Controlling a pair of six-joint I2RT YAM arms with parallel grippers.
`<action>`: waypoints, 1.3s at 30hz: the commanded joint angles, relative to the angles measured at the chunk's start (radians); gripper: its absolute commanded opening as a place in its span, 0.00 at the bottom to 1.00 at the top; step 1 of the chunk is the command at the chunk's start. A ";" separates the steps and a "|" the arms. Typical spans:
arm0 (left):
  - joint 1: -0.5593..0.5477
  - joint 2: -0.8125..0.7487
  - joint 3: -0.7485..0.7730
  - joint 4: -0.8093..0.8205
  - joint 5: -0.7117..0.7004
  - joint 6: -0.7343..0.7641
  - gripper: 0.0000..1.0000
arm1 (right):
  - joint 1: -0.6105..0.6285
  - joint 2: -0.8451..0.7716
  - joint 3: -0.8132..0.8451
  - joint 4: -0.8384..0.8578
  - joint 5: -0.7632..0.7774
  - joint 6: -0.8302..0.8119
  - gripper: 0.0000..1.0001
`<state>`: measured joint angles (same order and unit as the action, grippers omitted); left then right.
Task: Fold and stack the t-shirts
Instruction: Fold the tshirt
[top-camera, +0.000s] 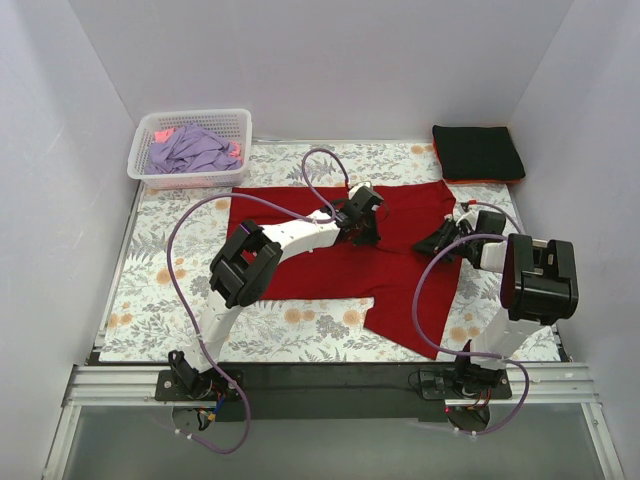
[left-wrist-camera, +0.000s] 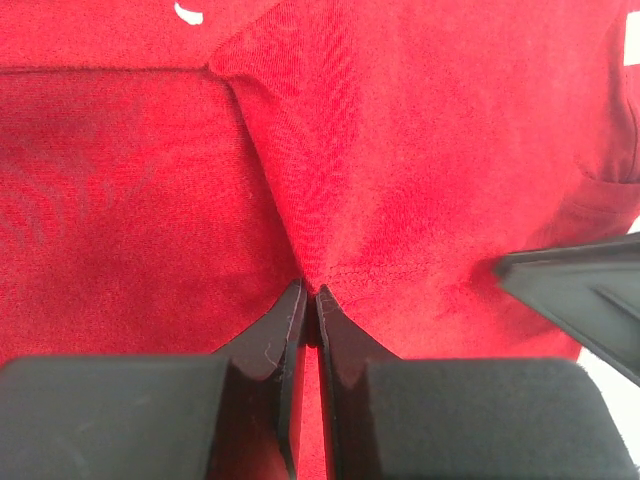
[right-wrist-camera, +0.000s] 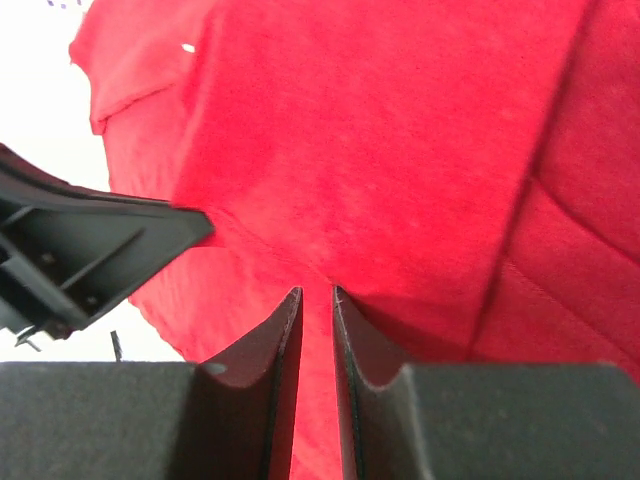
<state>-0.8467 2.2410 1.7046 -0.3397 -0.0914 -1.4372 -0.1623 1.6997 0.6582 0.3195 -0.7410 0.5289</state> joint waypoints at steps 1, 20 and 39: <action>-0.005 -0.032 0.017 -0.012 -0.025 -0.002 0.05 | -0.003 0.034 0.012 0.067 -0.011 0.011 0.24; -0.002 -0.339 -0.181 -0.165 -0.212 -0.068 0.55 | -0.031 -0.285 0.037 -0.318 0.159 -0.168 0.26; 0.331 -1.041 -0.976 -0.625 -0.453 -0.437 0.69 | 0.023 -0.474 -0.015 -0.511 0.272 -0.264 0.35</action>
<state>-0.5648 1.3052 0.7536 -0.9443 -0.4988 -1.8164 -0.1478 1.2301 0.6559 -0.1841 -0.4736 0.2924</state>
